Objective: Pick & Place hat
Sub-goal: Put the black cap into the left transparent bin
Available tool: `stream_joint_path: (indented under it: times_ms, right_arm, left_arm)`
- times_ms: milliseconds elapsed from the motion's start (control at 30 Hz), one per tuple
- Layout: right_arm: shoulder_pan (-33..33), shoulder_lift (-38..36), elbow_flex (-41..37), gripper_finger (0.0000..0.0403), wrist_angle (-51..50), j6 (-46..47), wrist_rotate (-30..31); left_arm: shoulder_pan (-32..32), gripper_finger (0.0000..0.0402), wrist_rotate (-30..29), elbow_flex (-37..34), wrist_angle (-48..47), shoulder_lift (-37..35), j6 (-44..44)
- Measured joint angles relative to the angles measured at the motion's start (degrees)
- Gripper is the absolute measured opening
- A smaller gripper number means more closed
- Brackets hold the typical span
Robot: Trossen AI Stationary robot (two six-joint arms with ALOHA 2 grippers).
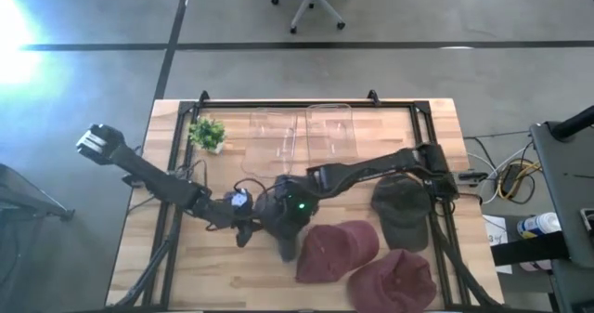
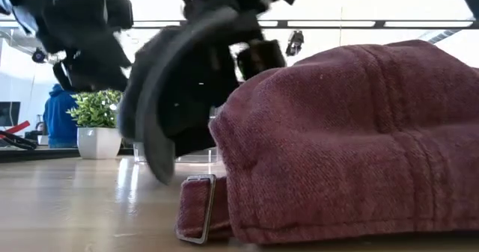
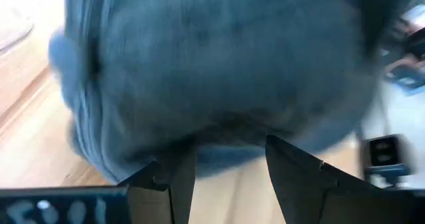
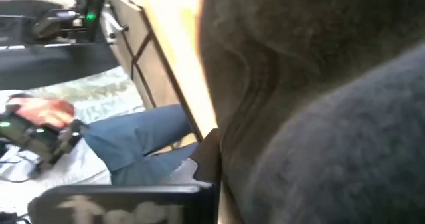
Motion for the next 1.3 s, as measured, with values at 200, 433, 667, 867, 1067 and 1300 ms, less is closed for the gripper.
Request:
stream_joint_path:
  times_ms: [200, 433, 667, 867, 1067, 1300]
  right_arm:
    - [0.17, 6.77, 13.27, 0.0115, -1.10, -2.98, -2.15]
    - [0.39, 6.90, 21.95, 0.0187, -4.57, -6.03, -4.87]
    - [0.63, 7.37, 20.13, 0.0206, -8.65, -2.95, -3.85]
    - [0.49, 6.23, 18.31, 0.0207, -9.53, -6.30, 1.21]
    - [-1.25, 1.33, 18.42, 0.0203, -13.39, -9.49, 12.49]
    - [-3.37, 1.40, 15.93, 0.0183, -20.35, -6.37, 22.47]
  left_arm:
    - [-0.02, 0.0174, -0.83, 0.00, 1.54, 5.60, 1.06]
    - [-3.71, 0.0174, -0.77, -0.09, 0.81, 5.30, 1.09]
    - [-9.19, 0.0174, -3.44, -0.29, -12.21, -0.86, -5.31]
    - [-14.73, 0.0174, -6.91, -0.12, -16.08, -9.02, -13.98]
    - [-17.77, 0.0174, -11.08, 1.80, -11.59, -12.54, -13.19]
    - [-16.32, 0.0174, -10.34, 1.95, 2.94, -4.03, -6.66]
